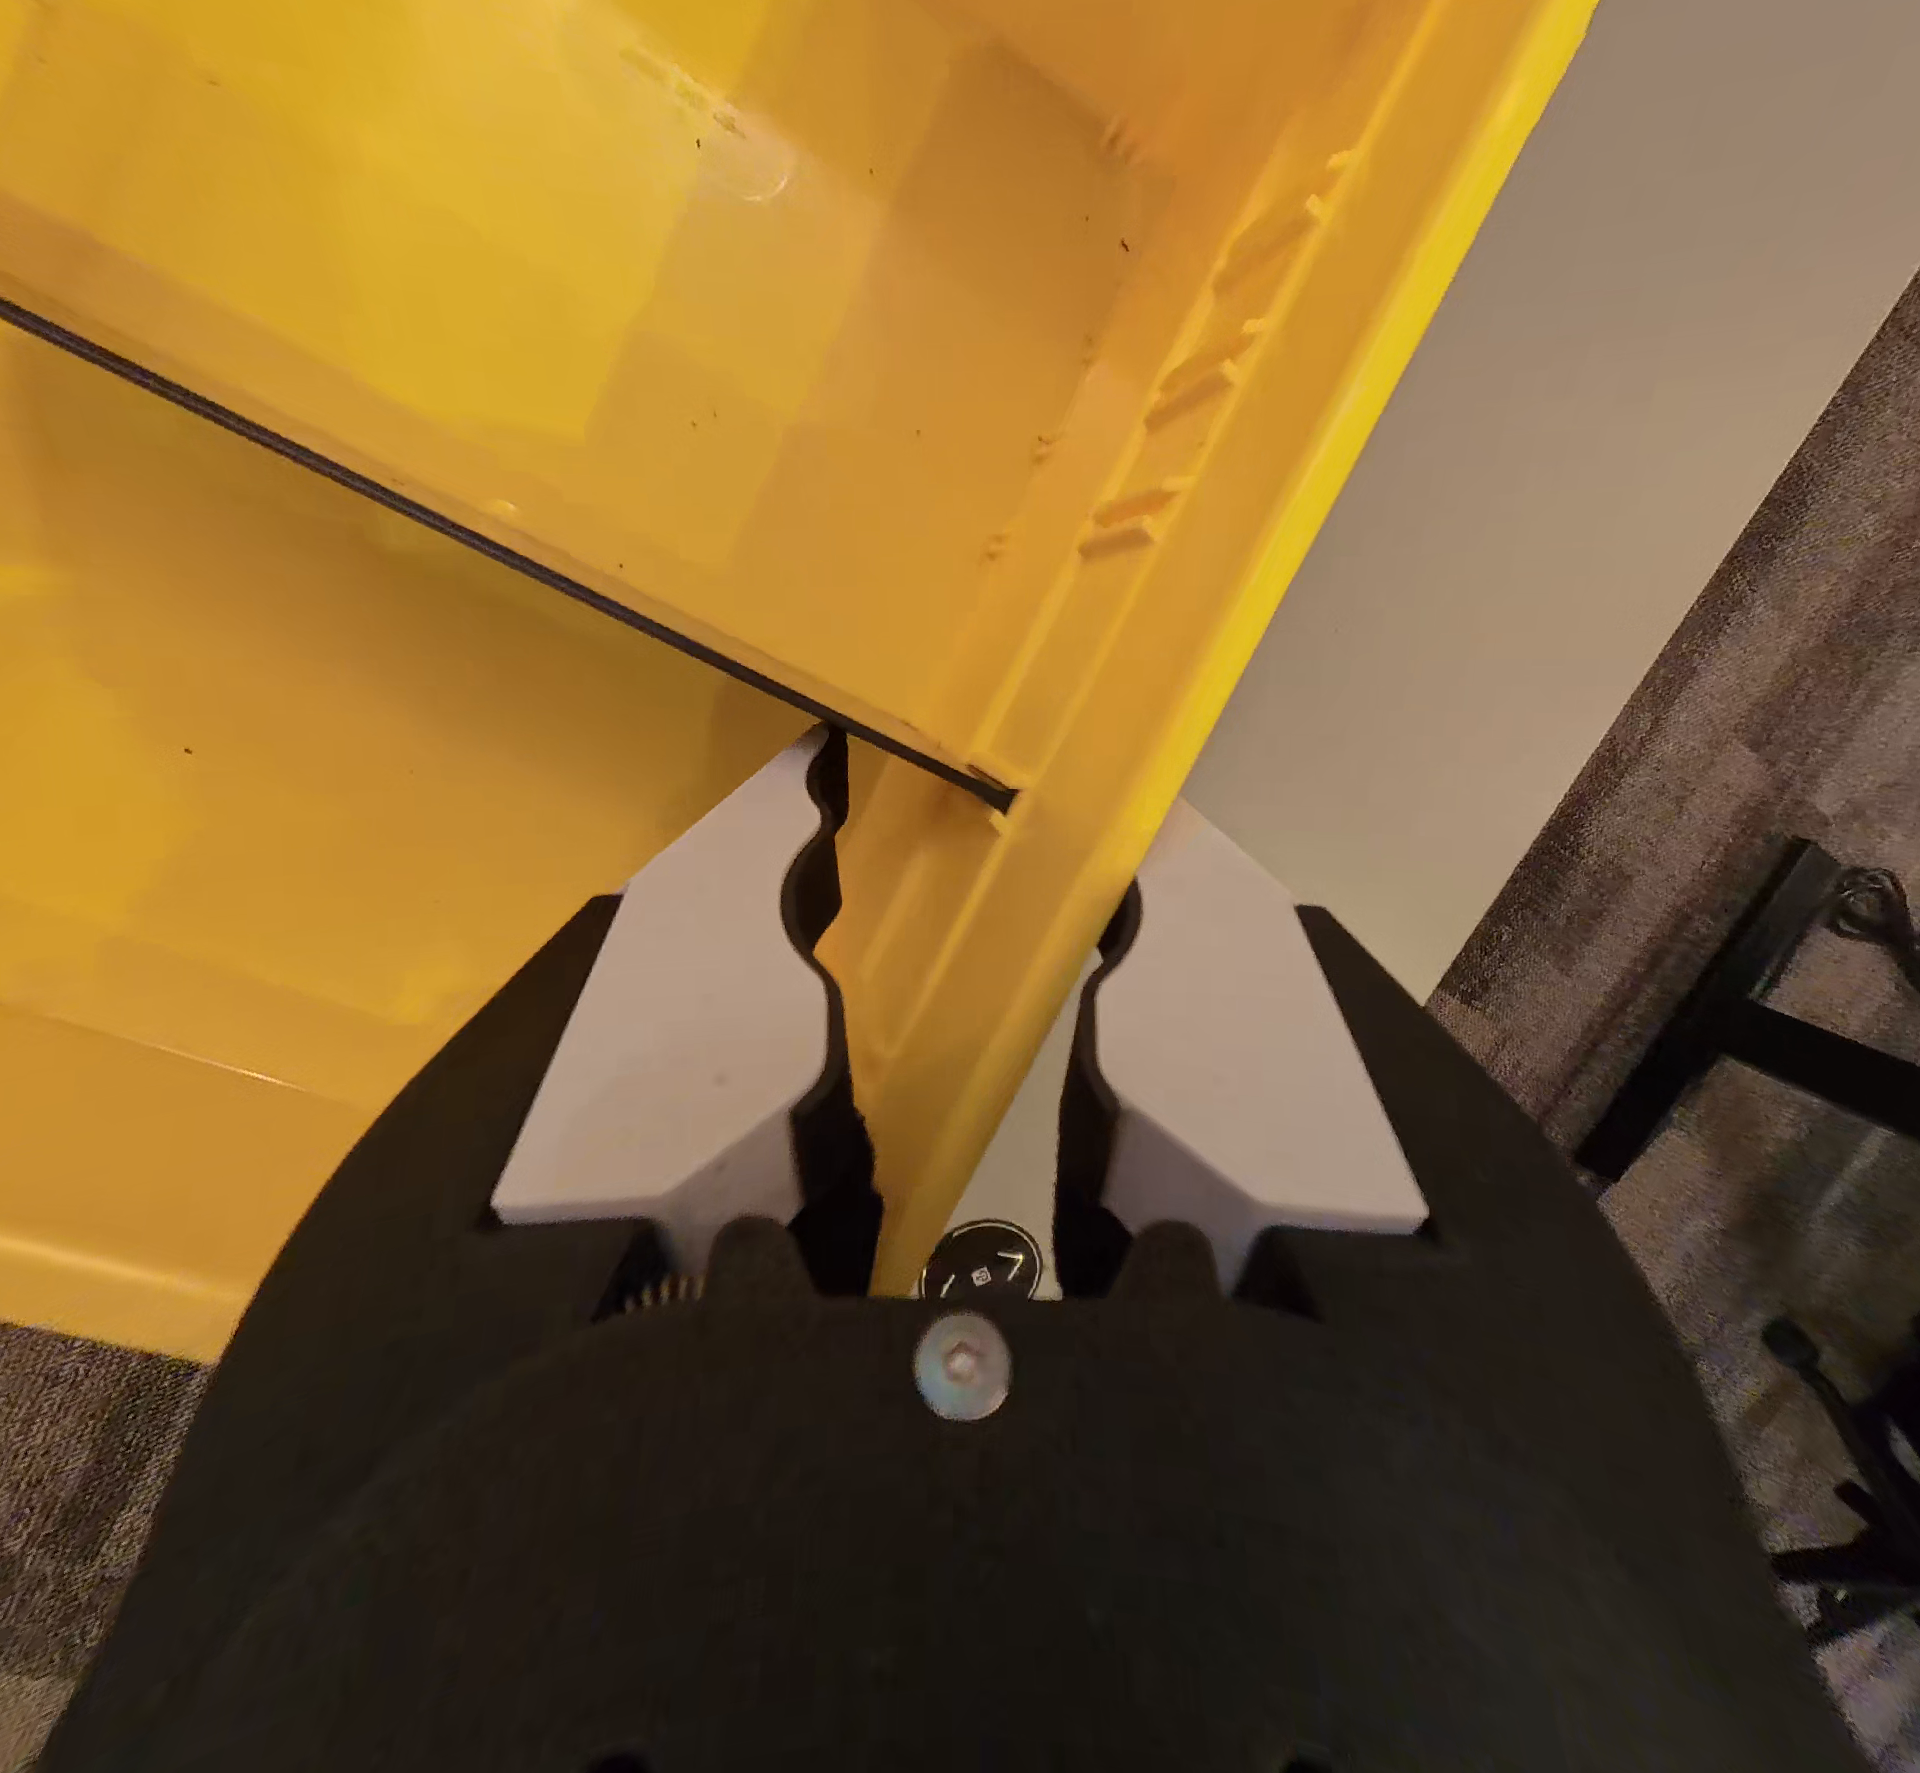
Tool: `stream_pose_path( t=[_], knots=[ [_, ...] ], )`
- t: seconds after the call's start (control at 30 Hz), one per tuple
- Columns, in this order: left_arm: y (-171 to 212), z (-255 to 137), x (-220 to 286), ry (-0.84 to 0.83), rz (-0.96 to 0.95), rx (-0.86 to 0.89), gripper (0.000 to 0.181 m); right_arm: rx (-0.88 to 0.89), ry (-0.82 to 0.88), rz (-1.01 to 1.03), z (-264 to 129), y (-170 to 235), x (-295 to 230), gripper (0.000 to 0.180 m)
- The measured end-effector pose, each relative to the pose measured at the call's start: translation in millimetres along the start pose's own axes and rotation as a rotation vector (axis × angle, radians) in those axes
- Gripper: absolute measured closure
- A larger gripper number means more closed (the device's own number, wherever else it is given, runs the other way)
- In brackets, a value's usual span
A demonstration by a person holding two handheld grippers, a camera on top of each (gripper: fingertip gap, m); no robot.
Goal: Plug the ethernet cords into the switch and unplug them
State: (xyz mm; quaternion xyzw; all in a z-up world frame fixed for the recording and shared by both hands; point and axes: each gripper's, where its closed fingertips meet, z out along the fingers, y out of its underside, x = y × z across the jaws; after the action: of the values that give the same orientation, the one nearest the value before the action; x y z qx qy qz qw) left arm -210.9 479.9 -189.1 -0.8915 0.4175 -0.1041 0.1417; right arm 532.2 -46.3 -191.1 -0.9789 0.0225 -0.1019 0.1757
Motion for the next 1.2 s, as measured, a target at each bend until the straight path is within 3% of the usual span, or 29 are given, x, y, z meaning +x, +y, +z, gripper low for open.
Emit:
stream_pose_path(
  t=[0.17, 0.37, 0.47, 0.6, 0.77, 0.87, 0.93, 1.2],
  knots=[
    [-3, -3, 1, 0.022, 0.016, 0.032, 0.158, 0.004, 0.014, -0.008, 0, 1, 0, 0.136],
    [-17, -25, -2, 0.024, 0.013, 0.131, 0.144, 0.012, 0.056, 0.016, -4, 2, 2, 0.135],
    [-41, -55, 4, -0.001, 0.049, 0.229, 0.139, 0.026, 0.062, 0.081, -9, 2, 1, 0.135],
    [-91, -82, 38, -0.026, 0.233, 0.264, 0.138, 0.040, 0.112, 0.084, -15, 2, 5, 0.133],
    [-134, -50, 79, -0.040, 0.478, 0.039, 0.131, 0.048, 0.245, 0.080, -28, -1, 16, 0.132],
    [-129, -12, 85, 0.016, 0.500, -0.214, 0.114, 0.079, 0.303, 0.070, -39, -6, 17, 0.133],
    [-122, 9, 88, 0.051, 0.500, -0.347, 0.114, 0.113, 0.319, 0.065, -47, -11, 15, 0.133],
    [-104, 59, 70, -0.049, 0.525, -0.632, 0.104, 0.188, 0.341, 0.018, -68, -29, 2, 0.137]
  ],
)
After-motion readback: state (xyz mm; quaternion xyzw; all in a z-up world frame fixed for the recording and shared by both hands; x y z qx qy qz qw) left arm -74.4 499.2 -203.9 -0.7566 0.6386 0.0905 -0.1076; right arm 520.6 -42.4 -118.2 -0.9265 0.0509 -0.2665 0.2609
